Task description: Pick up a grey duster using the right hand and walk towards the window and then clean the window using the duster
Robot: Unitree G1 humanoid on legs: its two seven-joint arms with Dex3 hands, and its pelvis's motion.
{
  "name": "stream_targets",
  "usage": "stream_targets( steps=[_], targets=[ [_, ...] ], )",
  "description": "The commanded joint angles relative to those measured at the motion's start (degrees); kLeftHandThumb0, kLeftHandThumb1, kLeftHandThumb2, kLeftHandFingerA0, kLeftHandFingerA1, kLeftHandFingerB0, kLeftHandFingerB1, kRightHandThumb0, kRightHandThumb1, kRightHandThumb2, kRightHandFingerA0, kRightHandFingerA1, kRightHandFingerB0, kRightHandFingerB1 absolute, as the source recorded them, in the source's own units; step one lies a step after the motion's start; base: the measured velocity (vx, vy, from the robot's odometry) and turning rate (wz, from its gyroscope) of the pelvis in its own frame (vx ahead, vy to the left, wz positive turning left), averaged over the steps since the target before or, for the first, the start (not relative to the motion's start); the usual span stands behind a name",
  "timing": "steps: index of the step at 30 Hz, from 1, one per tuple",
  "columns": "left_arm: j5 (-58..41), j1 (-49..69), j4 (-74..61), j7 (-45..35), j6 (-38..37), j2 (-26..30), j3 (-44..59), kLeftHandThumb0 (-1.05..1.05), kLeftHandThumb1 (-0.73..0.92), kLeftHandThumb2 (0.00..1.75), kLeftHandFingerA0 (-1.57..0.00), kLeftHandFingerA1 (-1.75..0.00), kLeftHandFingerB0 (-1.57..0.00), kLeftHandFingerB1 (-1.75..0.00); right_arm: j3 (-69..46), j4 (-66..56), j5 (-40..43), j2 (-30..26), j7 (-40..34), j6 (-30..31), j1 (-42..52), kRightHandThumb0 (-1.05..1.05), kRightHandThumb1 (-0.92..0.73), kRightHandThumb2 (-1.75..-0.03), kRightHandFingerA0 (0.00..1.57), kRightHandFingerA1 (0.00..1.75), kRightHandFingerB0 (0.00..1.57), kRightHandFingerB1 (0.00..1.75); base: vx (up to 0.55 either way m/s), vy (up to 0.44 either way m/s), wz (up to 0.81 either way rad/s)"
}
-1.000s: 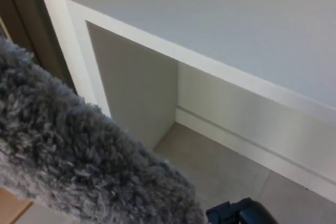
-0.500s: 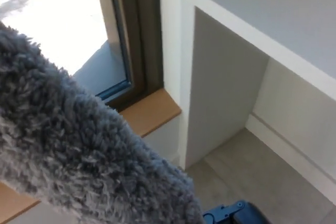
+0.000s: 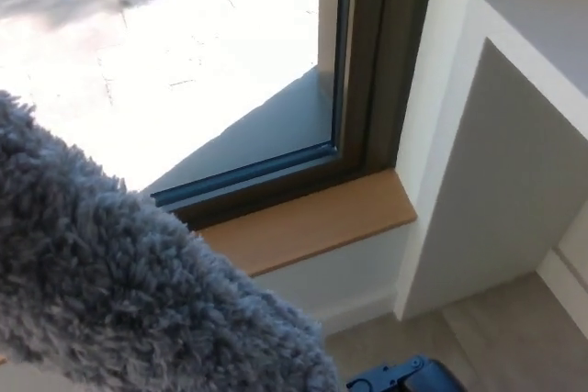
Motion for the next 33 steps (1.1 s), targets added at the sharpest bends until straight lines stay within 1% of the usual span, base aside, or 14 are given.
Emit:
stream_targets(
  steps=[1,2,3,4,5,6,8,14,15,18,24,30,32,33],
  targets=[
    [0.0,0.3,-0.1,-0.1,-0.6,0.8,0.0,0.01,0.68,0.88,-0.88,-1.14,-0.77,-0.88,0.3,0.6,1.9,0.3,0.7,0.3,0.2,0.38,0.08,-1.37,1.47,1.22,1.39,1.14,0.01,-0.063,0.24],
    [0.4,0.4,-0.3,0.4,-0.2,0.7,-0.2,0.01,0.68,0.88,-0.88,-1.14,-0.77,-0.88,0.3,0.6,2.1,0.3,0.7,0.3,0.2,0.38,0.08,-1.37,1.47,1.22,1.39,1.14,0.01,0.015,0.39],
    [0.2,0.3,0.4,0.1,-0.8,0.7,0.0,0.03,0.65,0.93,-0.90,-1.14,-0.78,-0.90,0.4,0.9,2.4,0.3,0.9,-0.1,0.2,0.20,-0.10,-1.04,1.45,1.31,1.43,1.28,0.02,0.001,0.41],
    [0.1,0.2,0.7,0.0,-1.1,0.6,0.1,0.03,0.65,0.93,-0.90,-1.14,-0.78,-0.90,0.4,1.0,2.6,0.3,1.0,-0.2,0.1,0.20,-0.10,-1.04,1.45,1.31,1.43,1.28,0.01,0.040,0.19],
    [-0.9,0.1,1.7,-0.9,-1.6,0.5,0.8,0.02,0.63,0.94,-0.94,-1.15,-0.80,-0.93,0.2,1.0,3.7,0.8,1.4,1.0,0.4,0.40,0.02,-1.34,1.46,1.24,1.37,1.14,0.02,0.064,0.11],
    [-0.7,0.4,1.6,-1.0,-2.1,0.5,0.7,-0.03,0.63,0.95,-0.95,-1.15,-0.81,-0.94,0.2,1.3,3.9,0.9,1.4,0.8,0.5,0.37,0.11,-1.42,1.46,1.23,1.38,1.12,0.01,0.100,0.33],
    [-0.1,0.8,1.4,-0.7,-2.0,0.6,0.3,-0.03,0.65,0.92,-0.92,-1.14,-0.78,-0.91,0.3,1.8,3.9,0.7,1.4,-0.1,0.5,0.42,0.05,-1.36,1.45,1.23,1.38,1.15,0.01,0.157,0.28],
    [0.0,1.5,0.4,-0.5,-1.2,0.4,0.0,-0.01,0.68,0.88,-0.89,-1.13,-0.77,-0.88,-0.5,2.9,5.5,1.3,2.1,0.0,0.3,0.45,0.05,-1.38,1.45,1.23,1.38,1.13,0.00,0.276,0.23],
    [-0.3,1.5,0.4,-0.5,-1.0,0.2,0.2,-0.03,0.68,0.84,-0.90,-1.11,-0.77,-0.90,-0.7,3.0,5.5,1.4,1.9,-0.2,0.6,0.22,-0.12,-1.06,1.46,1.33,1.44,1.29,0.01,0.136,0.15],
    [0.1,1.7,0.0,0.5,-0.6,0.0,0.0,-0.05,0.68,0.83,-0.90,-1.11,-0.76,-0.87,-1.1,3.3,6.4,2.2,1.5,-0.6,1.2,0.22,-0.12,-1.05,1.45,1.33,1.43,1.29,0.03,0.070,0.19],
    [0.7,2.1,0.4,1.2,-1.1,-0.2,-0.5,-0.07,0.70,0.81,-0.89,-1.11,-0.76,-0.84,-3.4,5.3,10.7,5.7,2.2,-1.2,1.4,0.24,-0.16,-1.11,1.51,1.39,1.49,1.35,0.05,-0.066,0.22],
    [0.6,1.8,1.5,1.3,-1.5,-0.2,-0.6,-0.07,0.70,0.81,-0.87,-1.11,-0.75,-0.84,-3.7,5.4,11.4,6.3,2.6,-0.4,1.0,0.25,-0.19,-1.13,1.50,1.39,1.49,1.35,-0.01,-0.212,0.16],
    [-0.8,2.0,0.8,0.8,-0.8,-0.7,0.3,-0.02,0.67,0.89,-0.91,-1.17,-0.78,-0.93,-3.8,6.1,12.1,6.6,3.0,0.4,-0.1,0.24,-0.24,-1.14,1.47,1.36,1.45,1.32,0.00,0.000,0.00],
    [-1.6,2.0,0.6,0.5,-0.5,-0.9,0.9,-0.03,0.67,0.89,-0.93,-1.17,-0.79,-0.94,-3.8,6.3,12.4,6.8,3.1,1.0,-0.6,0.53,-0.04,-1.45,1.49,1.37,1.34,1.23,0.00,0.000,0.00]
  ],
)
